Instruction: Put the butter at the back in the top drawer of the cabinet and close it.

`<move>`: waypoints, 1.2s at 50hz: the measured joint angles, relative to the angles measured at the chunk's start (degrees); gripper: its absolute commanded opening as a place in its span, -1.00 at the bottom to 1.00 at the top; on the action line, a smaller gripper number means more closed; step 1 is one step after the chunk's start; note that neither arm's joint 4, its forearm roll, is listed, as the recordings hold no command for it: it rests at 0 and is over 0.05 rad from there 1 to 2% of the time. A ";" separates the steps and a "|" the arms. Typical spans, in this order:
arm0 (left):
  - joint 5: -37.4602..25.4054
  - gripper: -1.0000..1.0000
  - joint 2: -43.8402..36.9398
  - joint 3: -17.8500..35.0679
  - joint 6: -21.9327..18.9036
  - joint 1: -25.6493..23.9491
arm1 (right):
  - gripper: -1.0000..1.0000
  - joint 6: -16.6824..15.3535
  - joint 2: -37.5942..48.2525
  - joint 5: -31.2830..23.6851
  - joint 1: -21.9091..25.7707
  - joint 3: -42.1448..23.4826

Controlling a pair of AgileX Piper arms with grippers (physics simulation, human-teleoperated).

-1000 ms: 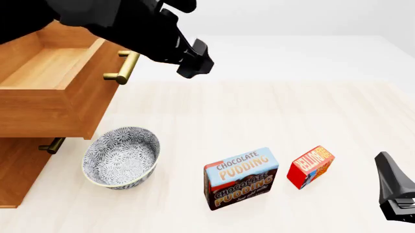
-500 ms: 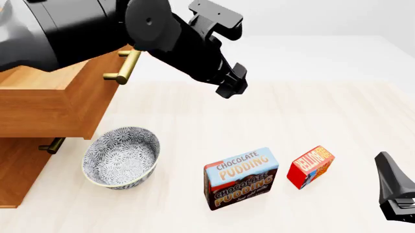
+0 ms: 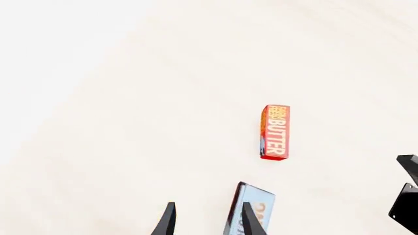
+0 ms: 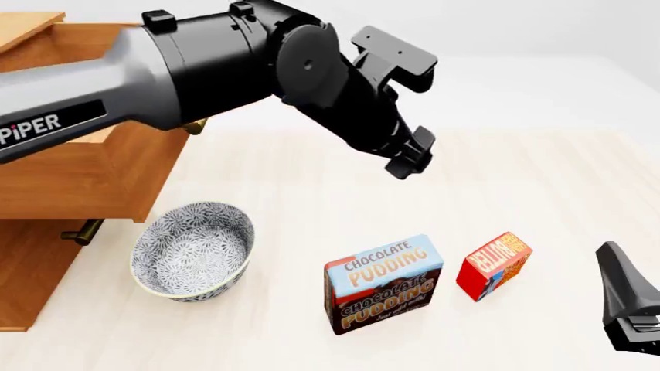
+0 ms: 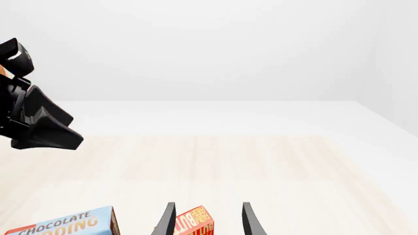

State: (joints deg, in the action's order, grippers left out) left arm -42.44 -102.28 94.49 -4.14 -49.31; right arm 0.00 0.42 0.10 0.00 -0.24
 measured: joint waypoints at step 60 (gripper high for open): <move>-5.01 1.00 -19.23 18.43 2.32 -8.36 | 1.00 0.00 0.00 0.00 0.00 0.00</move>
State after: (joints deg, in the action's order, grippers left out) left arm -47.44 -121.51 112.92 -1.81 -57.67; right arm 0.00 0.42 0.10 0.00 -0.24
